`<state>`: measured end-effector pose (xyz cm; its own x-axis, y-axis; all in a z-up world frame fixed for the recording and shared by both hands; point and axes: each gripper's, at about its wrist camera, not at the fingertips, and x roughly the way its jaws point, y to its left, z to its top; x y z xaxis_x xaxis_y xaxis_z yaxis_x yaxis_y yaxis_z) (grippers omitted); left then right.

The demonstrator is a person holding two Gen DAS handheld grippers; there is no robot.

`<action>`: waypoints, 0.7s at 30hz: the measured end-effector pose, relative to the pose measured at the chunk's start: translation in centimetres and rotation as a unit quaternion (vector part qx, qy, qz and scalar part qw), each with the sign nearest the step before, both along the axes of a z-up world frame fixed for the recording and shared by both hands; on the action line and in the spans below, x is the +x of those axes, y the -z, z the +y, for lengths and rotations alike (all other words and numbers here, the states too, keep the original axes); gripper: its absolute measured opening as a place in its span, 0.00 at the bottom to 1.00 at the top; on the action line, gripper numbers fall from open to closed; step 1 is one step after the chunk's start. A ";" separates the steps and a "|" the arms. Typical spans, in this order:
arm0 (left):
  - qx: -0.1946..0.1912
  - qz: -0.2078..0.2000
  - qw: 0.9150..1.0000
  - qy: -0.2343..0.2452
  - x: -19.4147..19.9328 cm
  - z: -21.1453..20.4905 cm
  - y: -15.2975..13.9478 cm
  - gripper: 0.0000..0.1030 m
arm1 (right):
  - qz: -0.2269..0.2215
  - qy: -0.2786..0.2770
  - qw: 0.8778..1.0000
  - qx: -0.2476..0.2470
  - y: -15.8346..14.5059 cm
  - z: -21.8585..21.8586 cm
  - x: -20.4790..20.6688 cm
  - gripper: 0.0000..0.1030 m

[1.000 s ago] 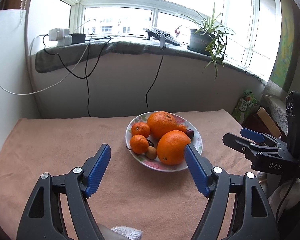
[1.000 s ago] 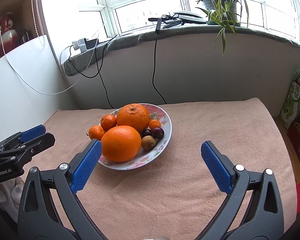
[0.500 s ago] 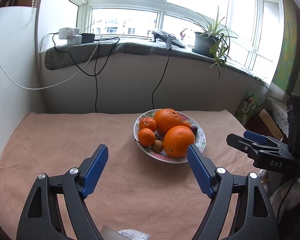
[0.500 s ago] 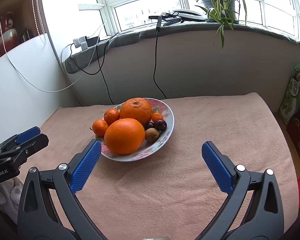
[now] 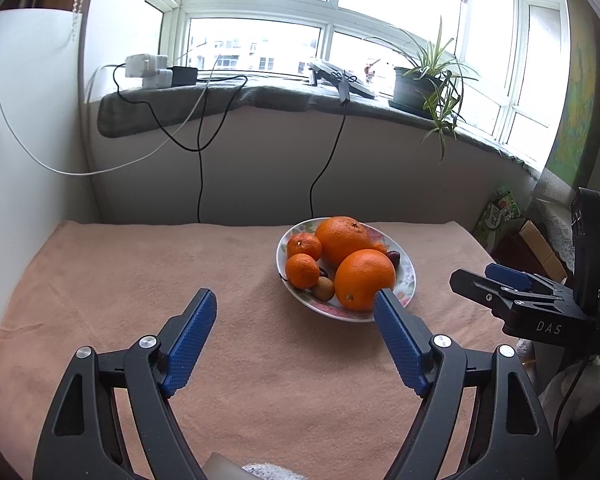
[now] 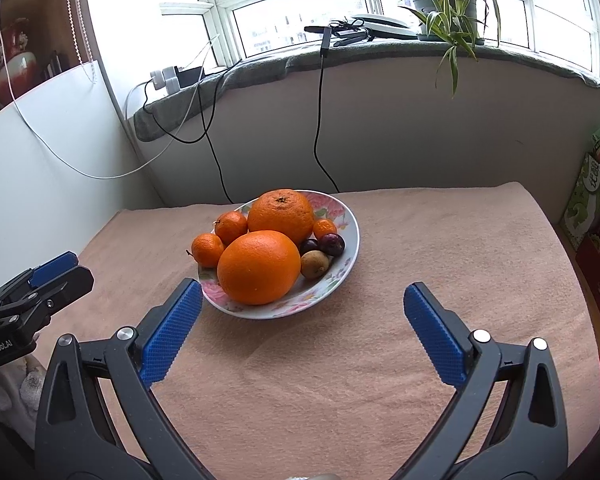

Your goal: Organize fruits

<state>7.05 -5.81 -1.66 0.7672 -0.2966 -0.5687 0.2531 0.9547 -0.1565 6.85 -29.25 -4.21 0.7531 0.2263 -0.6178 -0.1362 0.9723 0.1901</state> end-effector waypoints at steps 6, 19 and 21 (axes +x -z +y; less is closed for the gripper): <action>0.002 0.001 1.000 0.000 -0.1 0.0 0.0 0.79 | 0.003 -0.002 1.000 0.000 0.2 0.0 0.1 1.00; 0.002 0.000 1.000 -0.003 -0.1 0.0 0.1 0.79 | 0.008 -0.005 1.000 0.002 0.5 -0.1 0.2 1.00; 0.003 -0.001 1.000 -0.003 -0.1 0.0 0.1 0.79 | 0.009 -0.002 1.000 0.002 0.5 -0.2 0.2 1.00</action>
<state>6.96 -5.78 -1.72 0.7698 -0.2896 -0.5688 0.2487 0.9568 -0.1507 7.07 -29.49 -4.73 0.7411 0.2317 -0.6301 -0.1365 0.9710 0.1964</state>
